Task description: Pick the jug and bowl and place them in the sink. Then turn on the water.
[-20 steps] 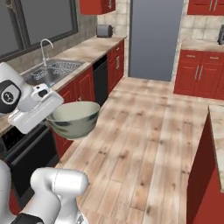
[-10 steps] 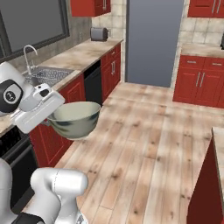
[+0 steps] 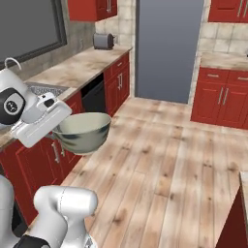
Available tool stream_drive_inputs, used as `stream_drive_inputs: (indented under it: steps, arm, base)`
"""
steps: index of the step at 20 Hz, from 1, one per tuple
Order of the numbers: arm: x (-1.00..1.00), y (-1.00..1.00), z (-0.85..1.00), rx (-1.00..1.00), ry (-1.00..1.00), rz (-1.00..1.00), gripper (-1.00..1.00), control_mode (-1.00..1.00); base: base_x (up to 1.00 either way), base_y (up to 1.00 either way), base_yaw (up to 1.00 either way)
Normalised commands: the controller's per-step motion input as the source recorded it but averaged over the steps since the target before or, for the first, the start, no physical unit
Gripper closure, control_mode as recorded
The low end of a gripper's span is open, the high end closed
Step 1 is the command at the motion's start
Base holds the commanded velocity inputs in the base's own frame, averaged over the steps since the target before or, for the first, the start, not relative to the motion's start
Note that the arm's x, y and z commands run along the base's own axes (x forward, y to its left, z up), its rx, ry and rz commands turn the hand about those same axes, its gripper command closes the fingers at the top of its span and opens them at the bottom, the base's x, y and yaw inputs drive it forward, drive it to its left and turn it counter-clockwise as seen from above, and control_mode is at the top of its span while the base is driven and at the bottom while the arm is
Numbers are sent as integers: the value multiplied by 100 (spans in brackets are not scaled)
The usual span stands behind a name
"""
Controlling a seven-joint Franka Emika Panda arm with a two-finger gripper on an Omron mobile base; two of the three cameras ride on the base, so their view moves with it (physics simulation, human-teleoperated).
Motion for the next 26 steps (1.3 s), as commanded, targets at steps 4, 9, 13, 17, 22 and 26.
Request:
stream_drive_inputs:
  steps: [4,9,13,17,22,26]
  arm:
    - [0,0,0,0,0,0,100,100]
    - [0,0,0,0,0,0,100,100]
    - [0,0,0,0,0,0,100,100]
    - [0,0,0,0,0,0,100,100]
    - [0,0,0,0,0,0,100,100]
    - [0,0,0,0,0,0,100,100]
  base:
    - [72,-14,3]
    - [75,-8,6]
    - [83,0,9]
    - [86,-1,10]
    - [83,-14,23]
    - [60,-18,44]
